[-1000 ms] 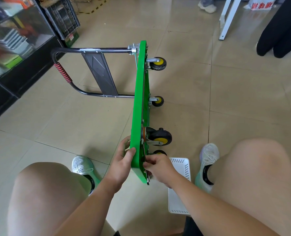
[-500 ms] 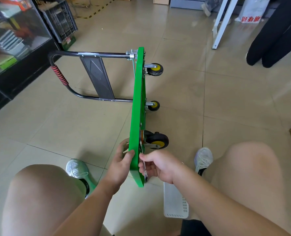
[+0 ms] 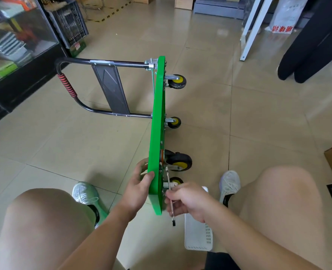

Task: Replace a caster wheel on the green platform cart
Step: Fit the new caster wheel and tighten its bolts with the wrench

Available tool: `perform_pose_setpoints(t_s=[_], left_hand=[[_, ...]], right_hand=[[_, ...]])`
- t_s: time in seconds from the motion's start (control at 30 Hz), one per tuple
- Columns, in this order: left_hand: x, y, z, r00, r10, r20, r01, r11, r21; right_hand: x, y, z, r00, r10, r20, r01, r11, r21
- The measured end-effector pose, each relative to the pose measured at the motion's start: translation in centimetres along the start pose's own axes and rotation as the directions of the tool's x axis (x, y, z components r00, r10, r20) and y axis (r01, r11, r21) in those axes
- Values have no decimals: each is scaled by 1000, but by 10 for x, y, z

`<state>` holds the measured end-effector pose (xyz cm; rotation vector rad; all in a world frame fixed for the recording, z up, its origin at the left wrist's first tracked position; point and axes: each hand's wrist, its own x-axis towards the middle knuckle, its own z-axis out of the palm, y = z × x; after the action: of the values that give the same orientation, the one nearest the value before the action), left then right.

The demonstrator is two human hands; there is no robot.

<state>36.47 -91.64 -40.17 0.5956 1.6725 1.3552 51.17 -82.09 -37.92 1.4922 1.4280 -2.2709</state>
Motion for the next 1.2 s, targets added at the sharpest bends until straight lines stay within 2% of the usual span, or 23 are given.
perform_pose_setpoints(t_s=[0.13, 0.37, 0.7, 0.97, 1.2], left_hand=[[-1, 0, 0, 1000, 0, 7, 0, 1000, 1], [-3, 3, 2, 1000, -7, -11, 7, 1000, 5], [-2, 0, 2, 1000, -18, -18, 18, 1000, 16], [-2, -1, 2, 1000, -14, -16, 14, 1000, 9], [-2, 1, 4, 1000, -19, -25, 19, 1000, 8]], right_hand=[[6, 24, 6, 997, -43, -67, 42, 999, -17], [28, 31, 11, 981, -176, -85, 159, 971, -176], [46, 30, 12, 959, -268, -94, 246, 949, -199], [43, 26, 13, 958, -272, -91, 249, 946, -207], [24, 11, 16, 978, -174, -111, 166, 983, -84]])
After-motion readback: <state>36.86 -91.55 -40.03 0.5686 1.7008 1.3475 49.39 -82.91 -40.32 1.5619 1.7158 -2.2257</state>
